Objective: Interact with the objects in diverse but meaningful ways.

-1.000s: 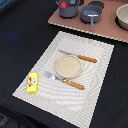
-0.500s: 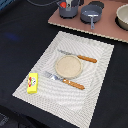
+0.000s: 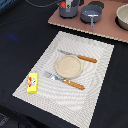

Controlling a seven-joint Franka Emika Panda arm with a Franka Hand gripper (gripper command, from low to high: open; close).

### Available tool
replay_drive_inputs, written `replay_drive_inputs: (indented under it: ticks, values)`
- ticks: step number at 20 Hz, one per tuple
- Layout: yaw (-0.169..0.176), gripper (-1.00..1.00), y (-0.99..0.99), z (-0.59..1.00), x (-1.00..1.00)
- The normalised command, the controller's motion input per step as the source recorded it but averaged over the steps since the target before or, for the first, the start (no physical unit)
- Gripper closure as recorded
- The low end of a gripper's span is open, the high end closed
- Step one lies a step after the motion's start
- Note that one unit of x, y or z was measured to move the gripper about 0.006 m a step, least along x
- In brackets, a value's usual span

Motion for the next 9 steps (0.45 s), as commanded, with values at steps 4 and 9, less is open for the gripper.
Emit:
replay_drive_inputs:
  ticks: [4,9]
  values:
    - [0.000,-1.00,0.00,0.00,0.00]
    - [0.000,-1.00,0.00,0.00,0.00]
